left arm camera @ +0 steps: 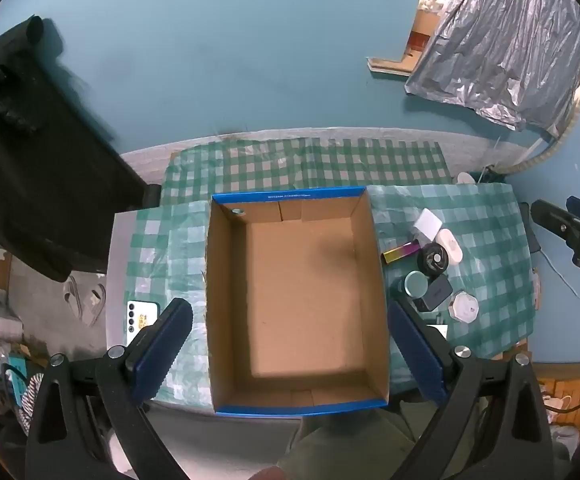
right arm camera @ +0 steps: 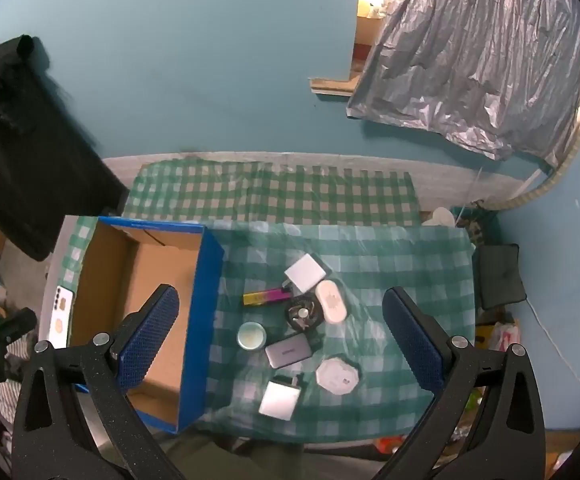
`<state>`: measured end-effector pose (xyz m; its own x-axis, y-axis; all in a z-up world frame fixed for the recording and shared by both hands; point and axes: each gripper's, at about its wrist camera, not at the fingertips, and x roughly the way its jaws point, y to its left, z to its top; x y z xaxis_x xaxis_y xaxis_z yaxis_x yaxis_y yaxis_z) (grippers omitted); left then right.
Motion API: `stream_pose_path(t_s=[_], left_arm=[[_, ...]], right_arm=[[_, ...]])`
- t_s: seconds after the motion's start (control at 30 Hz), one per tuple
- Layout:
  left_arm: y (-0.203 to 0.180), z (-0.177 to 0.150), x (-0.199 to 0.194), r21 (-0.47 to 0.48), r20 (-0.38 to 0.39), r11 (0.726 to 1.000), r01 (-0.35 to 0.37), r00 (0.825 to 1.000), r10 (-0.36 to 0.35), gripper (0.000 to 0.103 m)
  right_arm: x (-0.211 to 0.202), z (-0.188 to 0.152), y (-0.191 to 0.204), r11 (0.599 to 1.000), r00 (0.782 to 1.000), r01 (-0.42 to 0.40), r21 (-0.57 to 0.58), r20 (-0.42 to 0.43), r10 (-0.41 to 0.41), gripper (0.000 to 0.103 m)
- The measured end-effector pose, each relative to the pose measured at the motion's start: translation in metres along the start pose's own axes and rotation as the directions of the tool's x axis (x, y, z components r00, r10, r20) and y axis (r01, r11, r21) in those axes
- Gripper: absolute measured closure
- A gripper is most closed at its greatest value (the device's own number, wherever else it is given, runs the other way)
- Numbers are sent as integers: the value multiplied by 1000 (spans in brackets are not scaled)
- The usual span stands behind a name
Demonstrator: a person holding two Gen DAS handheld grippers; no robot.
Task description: Organize rigid objects
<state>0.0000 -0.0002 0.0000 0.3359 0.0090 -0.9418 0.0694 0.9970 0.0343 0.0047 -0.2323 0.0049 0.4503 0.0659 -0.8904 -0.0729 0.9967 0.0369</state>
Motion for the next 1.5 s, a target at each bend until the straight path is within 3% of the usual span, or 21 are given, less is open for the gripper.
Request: stream_pose_path(t_s=[1.5], left_arm=[[-1,-2,6,14,-22,1000,-7,1000,7,4]], right_arm=[[12,-4,4,1000,1000,-1,-5,-19,1,1]])
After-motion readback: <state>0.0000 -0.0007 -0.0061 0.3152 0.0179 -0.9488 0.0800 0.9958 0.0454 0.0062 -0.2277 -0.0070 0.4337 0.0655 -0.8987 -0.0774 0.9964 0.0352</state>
